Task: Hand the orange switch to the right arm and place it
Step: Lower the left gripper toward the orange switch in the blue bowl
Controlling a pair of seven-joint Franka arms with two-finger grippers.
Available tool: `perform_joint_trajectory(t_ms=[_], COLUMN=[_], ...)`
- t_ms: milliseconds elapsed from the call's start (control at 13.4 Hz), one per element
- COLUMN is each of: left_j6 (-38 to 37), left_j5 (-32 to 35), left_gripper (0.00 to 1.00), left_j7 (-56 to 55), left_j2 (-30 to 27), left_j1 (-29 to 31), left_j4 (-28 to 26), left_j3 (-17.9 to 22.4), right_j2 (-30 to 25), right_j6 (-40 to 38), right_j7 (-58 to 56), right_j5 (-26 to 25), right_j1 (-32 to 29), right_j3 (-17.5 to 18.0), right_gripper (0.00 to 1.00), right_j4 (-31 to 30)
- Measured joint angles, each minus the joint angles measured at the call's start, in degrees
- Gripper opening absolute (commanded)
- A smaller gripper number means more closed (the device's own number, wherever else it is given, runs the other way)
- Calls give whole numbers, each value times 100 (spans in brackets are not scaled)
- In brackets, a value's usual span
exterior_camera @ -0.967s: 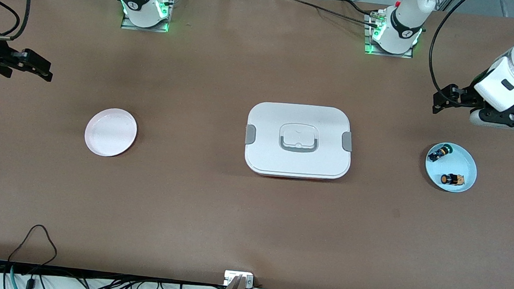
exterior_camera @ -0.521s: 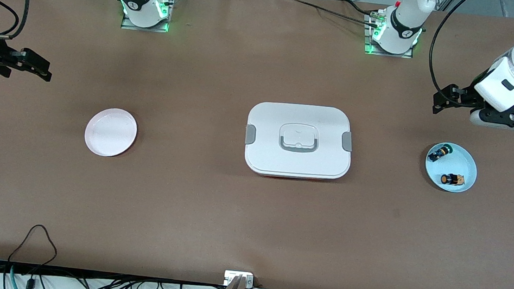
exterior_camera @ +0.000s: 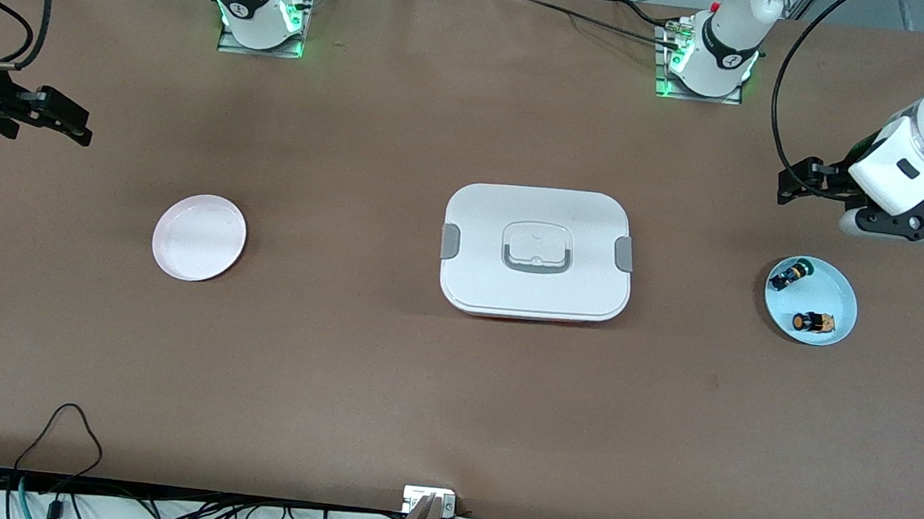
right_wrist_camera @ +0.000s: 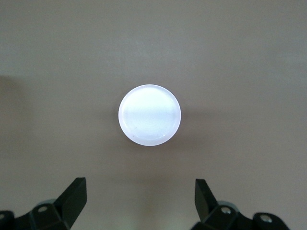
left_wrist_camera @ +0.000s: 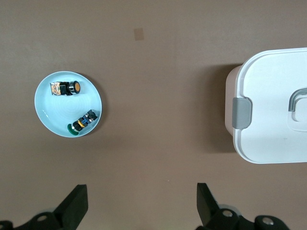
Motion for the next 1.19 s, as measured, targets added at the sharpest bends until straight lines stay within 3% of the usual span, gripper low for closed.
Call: perform_joint_trajectory(t_ms=[1190], left_j6=[-258], left_j5=[207], left_gripper=[100], left_j7=[43], left_j2=[156], left_j1=[-6], left_j4=[178], left_j3=[10], right_j2=[26], right_j6=[0], right_j7=[0], right_j5=[0], right_j1=[10], right_j3=[2], right_gripper=[100], right_j4=[1])
